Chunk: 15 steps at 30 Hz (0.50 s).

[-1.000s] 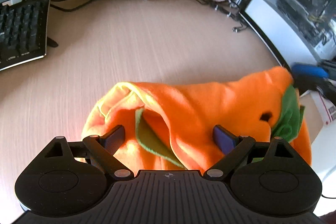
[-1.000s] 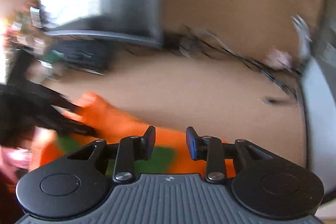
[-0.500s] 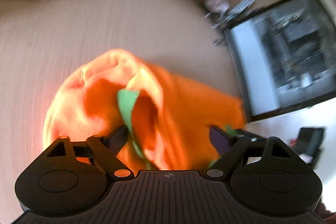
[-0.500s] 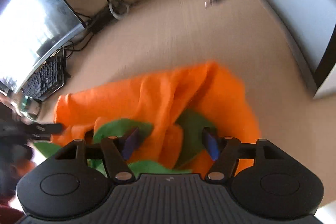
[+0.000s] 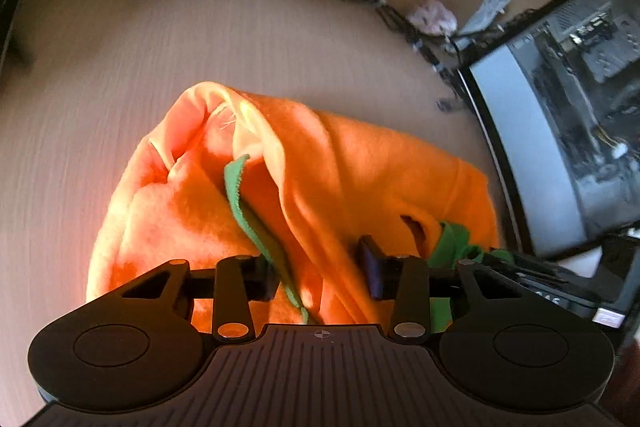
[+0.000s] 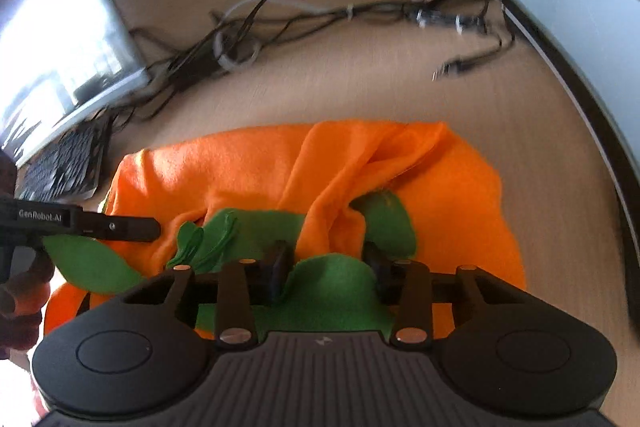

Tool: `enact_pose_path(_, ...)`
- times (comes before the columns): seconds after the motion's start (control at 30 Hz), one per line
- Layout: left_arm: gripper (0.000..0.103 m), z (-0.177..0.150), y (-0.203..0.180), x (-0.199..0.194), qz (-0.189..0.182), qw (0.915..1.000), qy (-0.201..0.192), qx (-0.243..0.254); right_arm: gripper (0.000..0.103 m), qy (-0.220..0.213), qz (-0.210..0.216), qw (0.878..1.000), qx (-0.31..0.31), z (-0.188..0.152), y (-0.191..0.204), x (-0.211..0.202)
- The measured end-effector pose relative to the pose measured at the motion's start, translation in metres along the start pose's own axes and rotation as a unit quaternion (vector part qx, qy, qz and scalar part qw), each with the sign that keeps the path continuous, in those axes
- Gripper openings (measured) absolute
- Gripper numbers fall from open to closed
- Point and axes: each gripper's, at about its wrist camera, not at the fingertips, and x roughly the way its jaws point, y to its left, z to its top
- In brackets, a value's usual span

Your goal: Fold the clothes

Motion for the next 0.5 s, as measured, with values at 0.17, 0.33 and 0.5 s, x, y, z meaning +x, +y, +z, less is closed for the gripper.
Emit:
enact_pose_path(0.17,0.047,0.023,-0.008,-0.008,0.01,0.9993,-0.008,0.035,0.039,-0.007,-0.025,0.997,-0.067,0.015,0.006,-0.003)
enact_pose_path(0.33,0.06,0.001,0.008,-0.022,0.044,0.9968,0.027,0.06,0.056,0.013,-0.063,0.989,-0.134,-0.008,0.004,-0.01)
enact_pose_path(0.5,0.061,-0.007,0.013,-0.047,0.003,0.9997,0.008,0.022,0.056,-0.003,-0.036,0.993,-0.113,-0.005,0.004,-0.038)
